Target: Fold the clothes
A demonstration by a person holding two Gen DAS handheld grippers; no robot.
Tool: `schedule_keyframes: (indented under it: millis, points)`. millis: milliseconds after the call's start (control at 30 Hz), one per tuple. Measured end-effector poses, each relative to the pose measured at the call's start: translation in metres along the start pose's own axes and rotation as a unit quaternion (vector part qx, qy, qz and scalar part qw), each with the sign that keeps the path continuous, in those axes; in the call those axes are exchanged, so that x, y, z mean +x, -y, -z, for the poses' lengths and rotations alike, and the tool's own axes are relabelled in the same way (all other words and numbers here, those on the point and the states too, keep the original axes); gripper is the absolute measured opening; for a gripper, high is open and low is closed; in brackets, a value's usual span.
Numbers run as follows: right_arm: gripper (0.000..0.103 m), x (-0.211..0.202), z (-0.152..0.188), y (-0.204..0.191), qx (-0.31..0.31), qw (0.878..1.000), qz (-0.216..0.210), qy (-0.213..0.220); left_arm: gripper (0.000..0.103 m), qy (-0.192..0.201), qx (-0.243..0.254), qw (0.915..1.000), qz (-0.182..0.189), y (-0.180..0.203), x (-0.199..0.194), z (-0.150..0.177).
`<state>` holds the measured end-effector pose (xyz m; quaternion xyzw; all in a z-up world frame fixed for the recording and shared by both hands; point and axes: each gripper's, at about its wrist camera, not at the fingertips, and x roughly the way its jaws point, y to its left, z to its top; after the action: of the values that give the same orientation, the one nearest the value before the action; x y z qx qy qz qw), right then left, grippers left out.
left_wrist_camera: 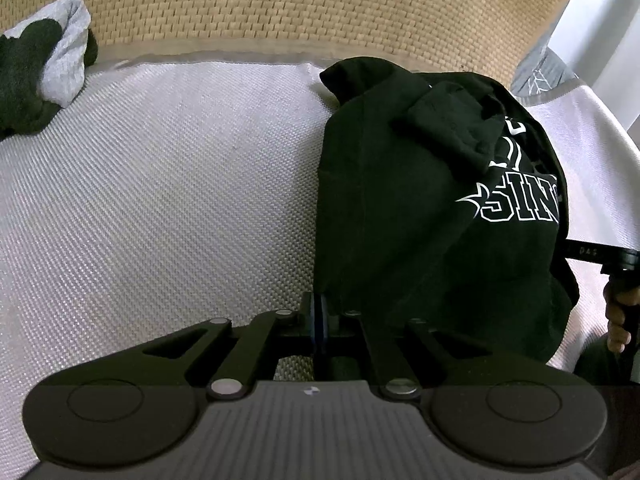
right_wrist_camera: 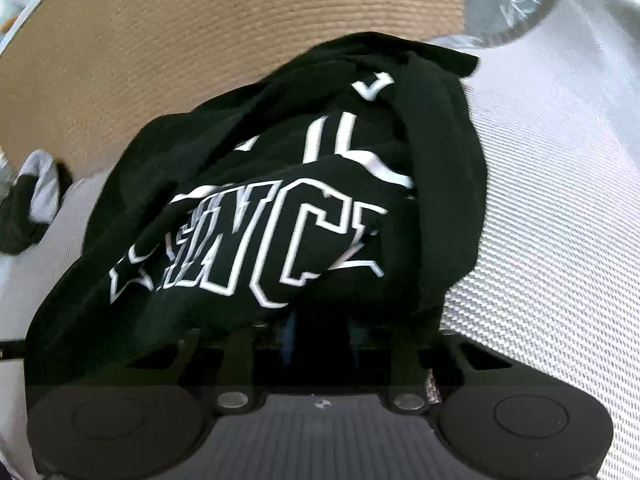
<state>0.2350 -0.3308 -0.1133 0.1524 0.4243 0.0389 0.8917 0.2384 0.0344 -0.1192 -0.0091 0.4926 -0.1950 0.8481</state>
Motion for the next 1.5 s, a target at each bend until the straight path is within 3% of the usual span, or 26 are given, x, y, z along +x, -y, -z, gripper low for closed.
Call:
schedule_keyframes:
  millis: [100,267,367,567,667,800,1033,1133,1300,1500]
  points:
    - [0.005,-0.004,0.003,-0.003,-0.001,1.000,-0.005,0.009,0.006,0.004,0.001,1.0000,-0.005,0.001,-0.005,-0.001]
    - [0.003,-0.025,0.008,-0.014,-0.025,0.999,-0.011,0.028,0.012,0.044,-0.036,0.9984,-0.007,-0.004,-0.025,-0.007]
    - [0.003,-0.043,0.011,-0.018,-0.035,0.998,-0.012,0.040,0.023,0.063,-0.035,0.9974,0.003,0.000,-0.031,-0.020]
    - [0.003,-0.072,0.013,-0.016,-0.026,0.998,-0.010,0.057,0.028,0.068,0.032,0.9969,0.023,0.046,-0.009,-0.060]
    - [0.003,-0.083,0.015,-0.012,-0.018,0.998,-0.006,0.061,0.041,0.065,0.060,0.9949,0.049,0.076,0.012,-0.073]
    - [0.003,-0.097,0.016,-0.003,-0.012,0.998,0.003,0.067,0.049,0.056,0.090,0.9928,0.057,0.107,0.041,-0.081]
    - [0.003,-0.107,0.019,0.008,0.002,0.998,0.001,0.064,0.052,0.053,0.160,0.9853,0.030,0.143,0.075,-0.092]
    - [0.003,-0.109,0.020,0.008,-0.002,0.998,0.000,0.064,0.058,0.062,0.178,0.9818,0.026,0.152,0.083,-0.097]
    - [0.003,-0.107,0.018,0.006,-0.013,0.998,0.003,0.060,0.058,0.065,0.203,0.9769,0.013,0.165,0.099,-0.107]
    - [0.003,-0.107,0.018,0.003,-0.020,0.998,0.005,0.057,0.058,0.081,0.267,0.9602,0.013,0.198,0.108,-0.114]
